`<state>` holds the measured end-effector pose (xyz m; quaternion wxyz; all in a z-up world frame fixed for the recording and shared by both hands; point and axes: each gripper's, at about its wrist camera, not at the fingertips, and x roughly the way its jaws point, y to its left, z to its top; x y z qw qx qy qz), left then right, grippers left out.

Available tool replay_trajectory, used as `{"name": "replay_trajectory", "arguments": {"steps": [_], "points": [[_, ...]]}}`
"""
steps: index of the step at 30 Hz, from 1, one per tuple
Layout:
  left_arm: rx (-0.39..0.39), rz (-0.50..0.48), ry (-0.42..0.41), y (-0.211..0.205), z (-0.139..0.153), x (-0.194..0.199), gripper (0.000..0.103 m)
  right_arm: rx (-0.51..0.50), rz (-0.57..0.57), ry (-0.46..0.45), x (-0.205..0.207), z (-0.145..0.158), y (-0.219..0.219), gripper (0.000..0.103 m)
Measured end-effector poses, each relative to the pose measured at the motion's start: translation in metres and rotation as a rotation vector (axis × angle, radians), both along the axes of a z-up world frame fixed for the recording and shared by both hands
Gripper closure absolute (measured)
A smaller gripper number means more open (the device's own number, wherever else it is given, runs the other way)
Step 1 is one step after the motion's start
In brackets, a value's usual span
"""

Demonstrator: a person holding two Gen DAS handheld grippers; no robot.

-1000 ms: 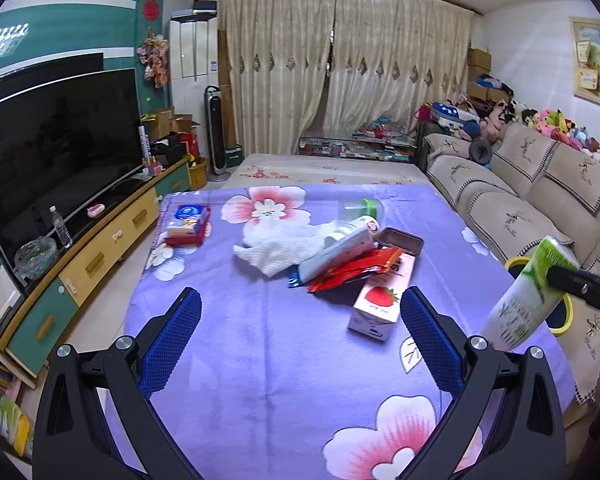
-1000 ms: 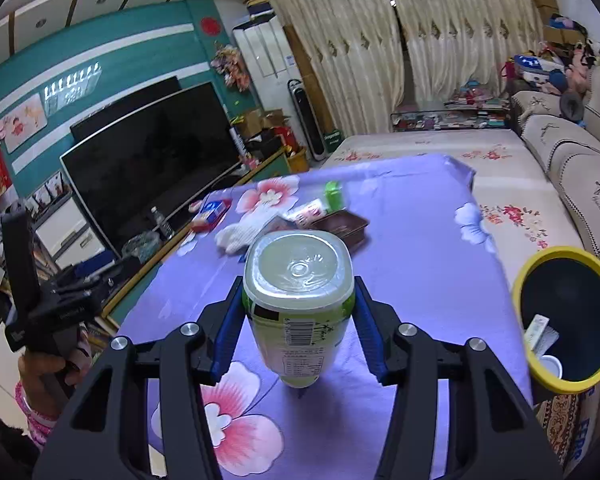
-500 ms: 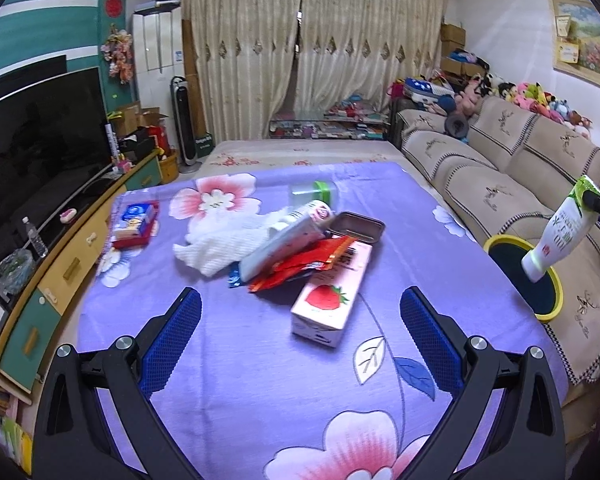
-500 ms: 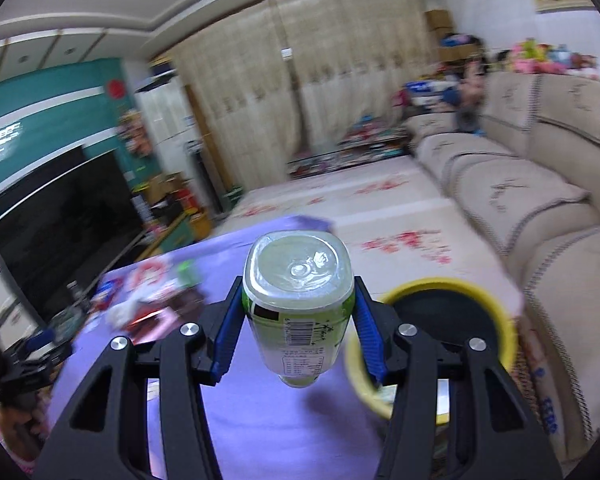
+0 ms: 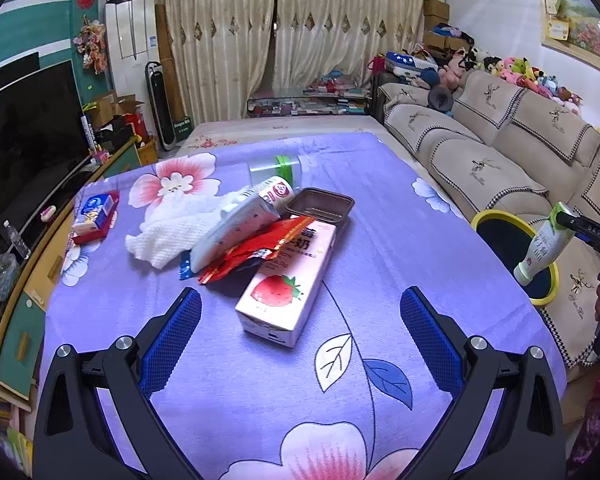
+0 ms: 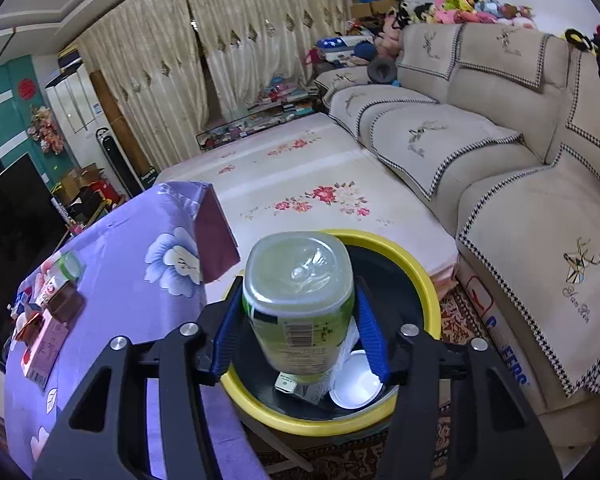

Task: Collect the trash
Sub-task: 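Carry the milk bottle over the yellow bin and open the right gripper, then grasp the pink strawberry milk carton with the left gripper and lift it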

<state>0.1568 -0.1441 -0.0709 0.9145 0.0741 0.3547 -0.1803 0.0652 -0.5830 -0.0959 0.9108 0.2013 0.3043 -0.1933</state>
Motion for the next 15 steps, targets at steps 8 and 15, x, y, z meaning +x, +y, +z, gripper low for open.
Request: {"name": "replay_trajectory", "arguments": {"steps": [8,15], "points": [[-0.007,-0.017,0.037,-0.003,-0.012,0.008,0.005,-0.03,0.007,-0.004,-0.001,0.004,0.008,0.049],[-0.015,-0.046,0.078,-0.003,-0.03,0.021,0.005,-0.027,0.032,0.002,0.001,0.002,0.014,0.047]]}}
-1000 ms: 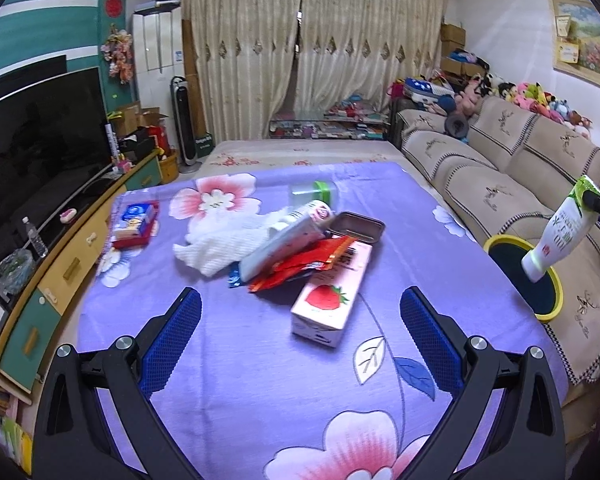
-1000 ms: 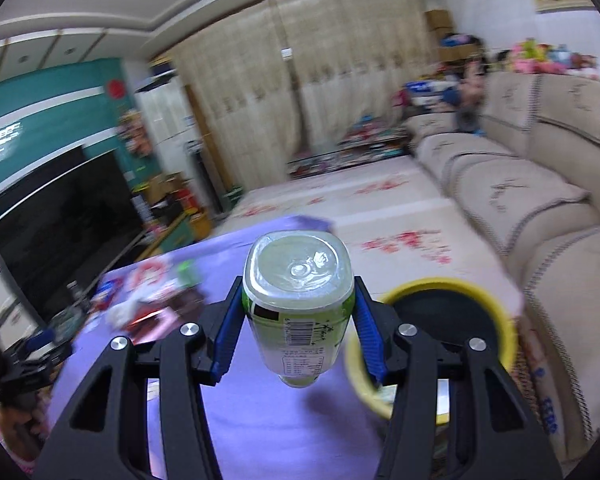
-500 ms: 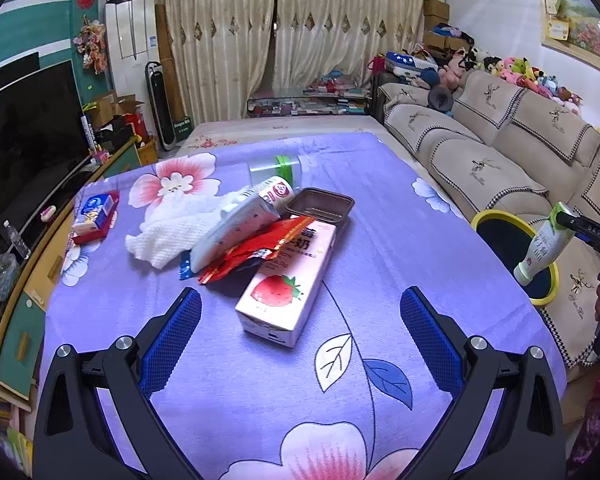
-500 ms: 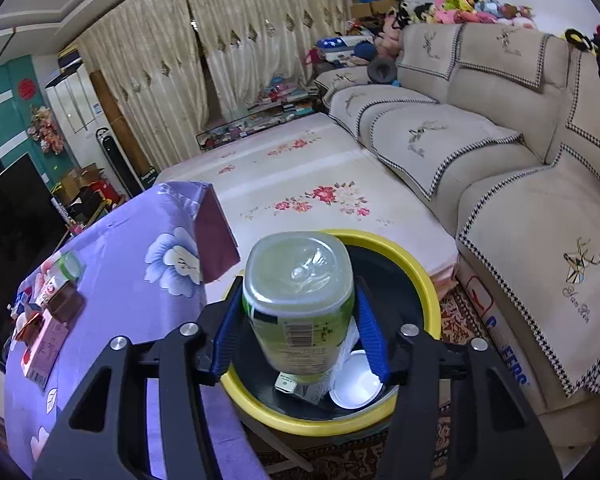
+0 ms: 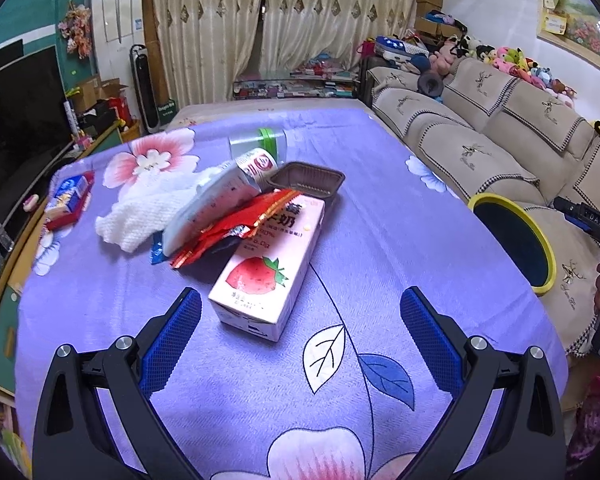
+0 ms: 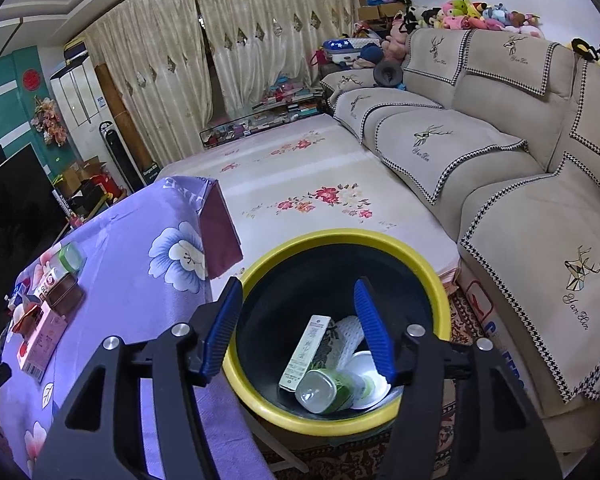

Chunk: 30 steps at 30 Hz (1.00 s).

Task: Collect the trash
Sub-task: 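Grasp the pink strawberry milk carton with the left gripper and lift it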

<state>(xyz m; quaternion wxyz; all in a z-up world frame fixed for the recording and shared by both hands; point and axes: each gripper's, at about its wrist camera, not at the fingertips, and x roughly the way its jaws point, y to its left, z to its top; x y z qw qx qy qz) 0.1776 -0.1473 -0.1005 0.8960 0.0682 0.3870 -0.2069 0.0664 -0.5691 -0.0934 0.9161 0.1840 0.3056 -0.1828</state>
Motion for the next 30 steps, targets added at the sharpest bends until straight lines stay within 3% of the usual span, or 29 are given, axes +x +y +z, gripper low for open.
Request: {"name": "replay_trajectory", "arguments": {"steps": [18,21,30], "points": [[-0.022,-0.023,0.117,0.011,-0.05,0.062,0.006,0.02,0.052,0.025,0.013,-0.01,0.014,0.047],[-0.023,-0.035,0.129,0.009,-0.055,0.067,0.01,0.022,0.056,0.028,0.015,-0.012,0.015,0.047],[0.01,-0.049,0.107,0.001,-0.06,0.067,0.039,0.035,0.065,0.031,0.017,-0.016,0.017,0.047]]}}
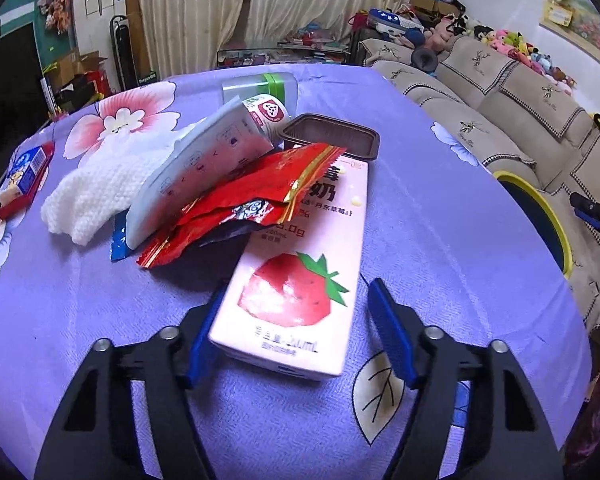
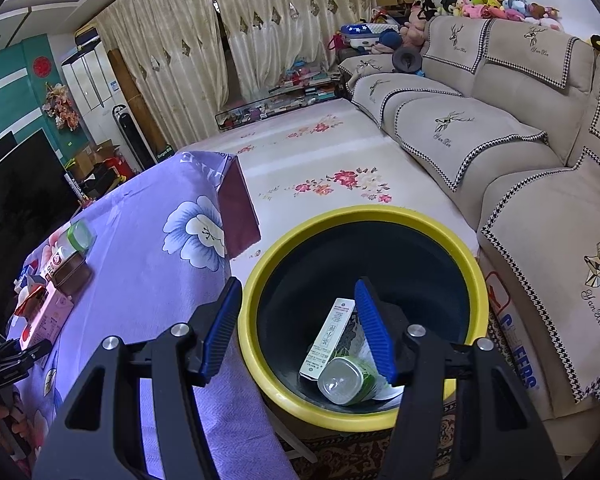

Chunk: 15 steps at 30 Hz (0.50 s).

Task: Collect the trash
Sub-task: 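Grasp the pink strawberry milk carton with the left gripper and lift it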

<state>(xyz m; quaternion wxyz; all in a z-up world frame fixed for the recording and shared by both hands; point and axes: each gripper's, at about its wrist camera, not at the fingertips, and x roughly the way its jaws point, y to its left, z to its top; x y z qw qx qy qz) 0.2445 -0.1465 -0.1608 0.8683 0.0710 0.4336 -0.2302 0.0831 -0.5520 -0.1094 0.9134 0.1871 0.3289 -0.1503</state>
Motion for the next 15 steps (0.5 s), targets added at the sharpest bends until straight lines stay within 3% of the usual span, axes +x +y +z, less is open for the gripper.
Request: {"name": "replay_trajectory", "arguments": {"steps": [2,6,15], "points": [[0.021,0.0,-0.014,-0.002,0.0,-0.001,0.045,0.002,0.001,0.0,0.0,0.0,0.0,0.047],[0.033,-0.009,-0.025,-0.003,0.001,-0.002,0.047,0.007,0.006,-0.004,-0.002,-0.001,0.001,0.047],[-0.006,-0.065,0.009,-0.001,0.009,-0.028,0.048,0.013,0.006,-0.015,-0.007,0.002,0.0,0.047]]}}
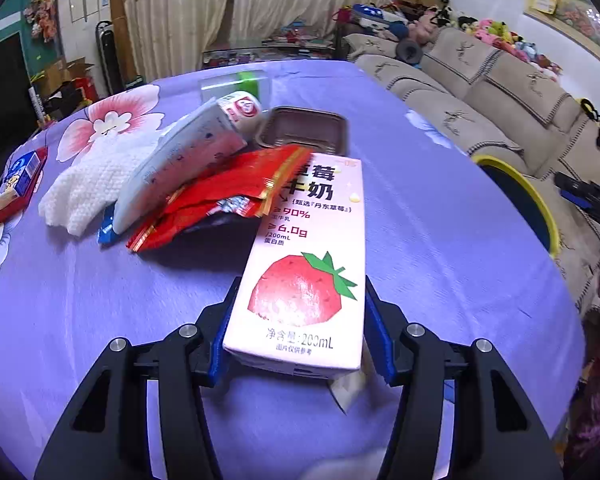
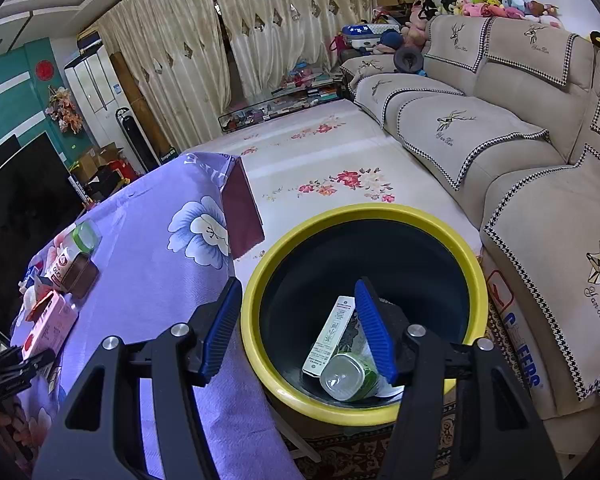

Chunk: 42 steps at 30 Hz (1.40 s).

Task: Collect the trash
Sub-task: 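Grasp the pink strawberry milk carton with the left gripper and lift it, then carry the strawberry carton over the yellow bin and open the left gripper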

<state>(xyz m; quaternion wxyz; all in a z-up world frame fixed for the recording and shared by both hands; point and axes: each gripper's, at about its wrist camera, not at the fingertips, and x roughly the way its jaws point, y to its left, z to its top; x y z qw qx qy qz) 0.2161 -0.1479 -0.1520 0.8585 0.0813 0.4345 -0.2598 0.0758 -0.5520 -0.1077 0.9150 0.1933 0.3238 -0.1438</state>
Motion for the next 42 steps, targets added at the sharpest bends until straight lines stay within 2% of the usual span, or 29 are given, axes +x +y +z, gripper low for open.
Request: {"name": "replay_trajectory", "arguments": {"steps": [10,21,27,33,42], "points": [[-0.05,-0.118,-0.078,-0.013,0.048,-0.06,0.052,-0.001,0.01,-0.034,-0.012,0.009,0.005,0.047],[-0.06,-0.239,-0.136,-0.064,0.08,-0.088,0.052,-0.004,-0.024,-0.072,-0.042,0.019,-0.01,0.047],[-0.056,-0.327,-0.145,-0.115,0.09,-0.085,0.052,-0.007,-0.074,-0.091,-0.061,0.021,-0.03,0.047],[-0.048,-0.428,-0.12,-0.179,0.09,-0.079,0.052,0.001,-0.128,-0.094,-0.081,0.017,-0.055,0.047],[0.015,-0.571,-0.113,-0.291,0.066,-0.08,0.052,0.017,-0.199,-0.084,-0.103,0.007,-0.084,0.047]]}}
